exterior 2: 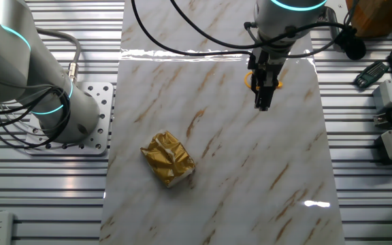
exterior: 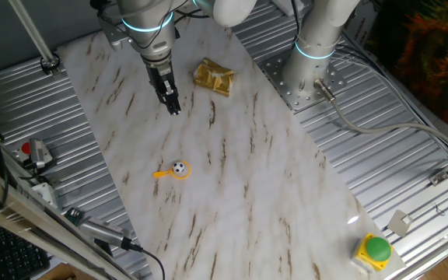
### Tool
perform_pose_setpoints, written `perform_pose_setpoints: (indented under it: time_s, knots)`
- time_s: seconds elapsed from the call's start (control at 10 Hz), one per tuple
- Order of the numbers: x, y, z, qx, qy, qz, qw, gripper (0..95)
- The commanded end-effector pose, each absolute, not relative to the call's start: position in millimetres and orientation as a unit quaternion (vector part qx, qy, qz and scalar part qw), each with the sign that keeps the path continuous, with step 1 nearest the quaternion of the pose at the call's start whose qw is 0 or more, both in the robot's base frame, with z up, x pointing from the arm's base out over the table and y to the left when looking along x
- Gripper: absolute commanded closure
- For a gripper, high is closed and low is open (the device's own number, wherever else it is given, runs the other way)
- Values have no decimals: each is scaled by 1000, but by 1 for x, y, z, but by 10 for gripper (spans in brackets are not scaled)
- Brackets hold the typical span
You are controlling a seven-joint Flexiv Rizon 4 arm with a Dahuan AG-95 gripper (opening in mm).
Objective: Remove the bubble ring from the ball
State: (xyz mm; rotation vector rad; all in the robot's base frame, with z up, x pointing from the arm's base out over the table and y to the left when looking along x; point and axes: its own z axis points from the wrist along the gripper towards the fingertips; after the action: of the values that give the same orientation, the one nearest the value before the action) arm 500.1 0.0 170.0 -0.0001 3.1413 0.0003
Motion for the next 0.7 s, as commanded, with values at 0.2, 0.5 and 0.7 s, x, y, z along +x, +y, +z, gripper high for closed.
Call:
perform_pose_setpoints:
  time_s: [0.2, 0.5, 0.7]
  knots:
    - [500, 0, 170, 11, 1000, -19, 12, 950]
    - [500, 0, 171, 10, 1000, -23, 12, 950]
    - [500, 0, 171, 10, 1000, -22, 13, 950]
